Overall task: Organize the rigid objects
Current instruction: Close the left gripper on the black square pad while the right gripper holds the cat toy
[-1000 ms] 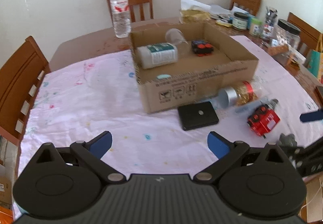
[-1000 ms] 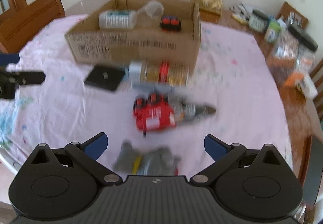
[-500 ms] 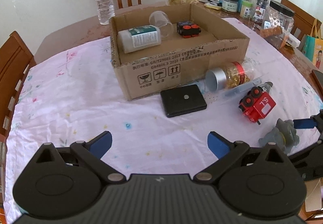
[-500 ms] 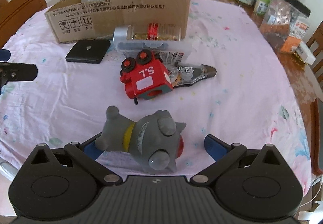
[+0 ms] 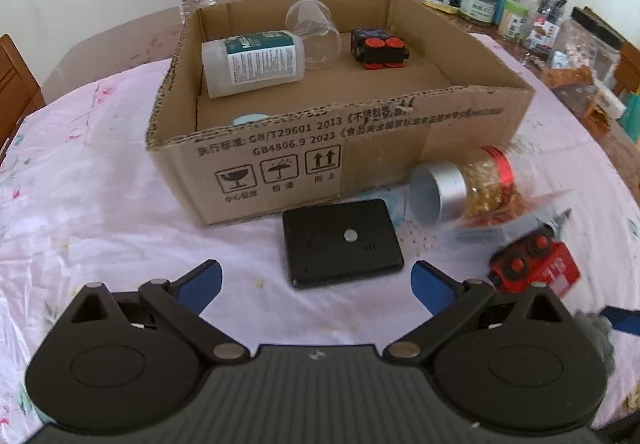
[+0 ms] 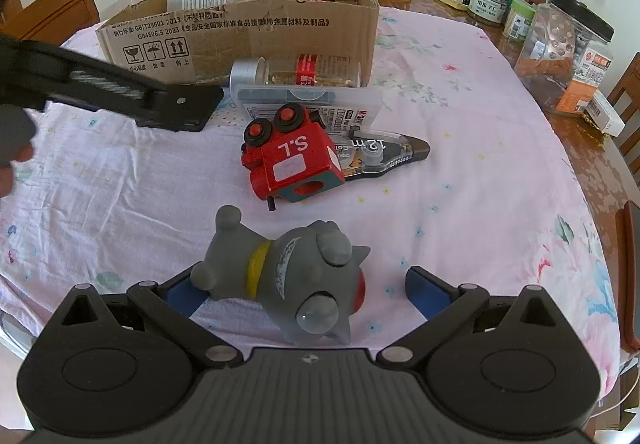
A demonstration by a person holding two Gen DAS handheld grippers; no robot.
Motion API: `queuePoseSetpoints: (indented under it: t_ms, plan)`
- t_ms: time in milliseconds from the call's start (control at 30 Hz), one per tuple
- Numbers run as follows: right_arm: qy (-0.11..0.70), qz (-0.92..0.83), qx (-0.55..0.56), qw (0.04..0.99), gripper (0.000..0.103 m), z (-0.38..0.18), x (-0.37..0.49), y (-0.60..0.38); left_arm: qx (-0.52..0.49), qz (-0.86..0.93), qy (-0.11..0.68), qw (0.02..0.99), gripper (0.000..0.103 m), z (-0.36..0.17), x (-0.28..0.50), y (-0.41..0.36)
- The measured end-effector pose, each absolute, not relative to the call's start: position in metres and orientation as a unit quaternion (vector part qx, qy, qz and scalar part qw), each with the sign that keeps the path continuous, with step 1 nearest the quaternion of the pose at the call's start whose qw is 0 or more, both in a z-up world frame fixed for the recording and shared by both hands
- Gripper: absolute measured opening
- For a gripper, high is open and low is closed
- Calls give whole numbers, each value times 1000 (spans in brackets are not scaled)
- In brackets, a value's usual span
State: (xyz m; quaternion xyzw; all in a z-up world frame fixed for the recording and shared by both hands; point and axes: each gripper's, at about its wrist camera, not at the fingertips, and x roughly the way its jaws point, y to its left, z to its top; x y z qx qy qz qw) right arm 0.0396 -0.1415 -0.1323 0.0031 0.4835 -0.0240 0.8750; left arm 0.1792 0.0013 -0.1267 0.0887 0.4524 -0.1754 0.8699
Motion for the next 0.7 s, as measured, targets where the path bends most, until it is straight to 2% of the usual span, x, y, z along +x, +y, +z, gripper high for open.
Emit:
queuePoseSetpoints:
  t_ms: [400, 500, 567, 633, 700]
  plan:
    - [485, -18, 1, 875, 103, -132, 41, -142, 90, -155, 445, 878, 97, -139, 193, -17]
    - [484, -19, 1, 875, 103, -132, 41, -142, 79, -164, 440, 879, 88, -138, 194, -16]
    - [483, -19, 1, 875, 103, -132, 41, -142, 77, -163, 436, 882, 76, -137, 194, -16]
    - [483, -18, 0, 875, 103, -132, 41, -142, 76, -162, 435, 882, 72, -135, 193, -16]
    - [485, -16, 0, 874, 103, -132, 42, -142, 77, -161, 437, 882, 72, -135, 193, -14]
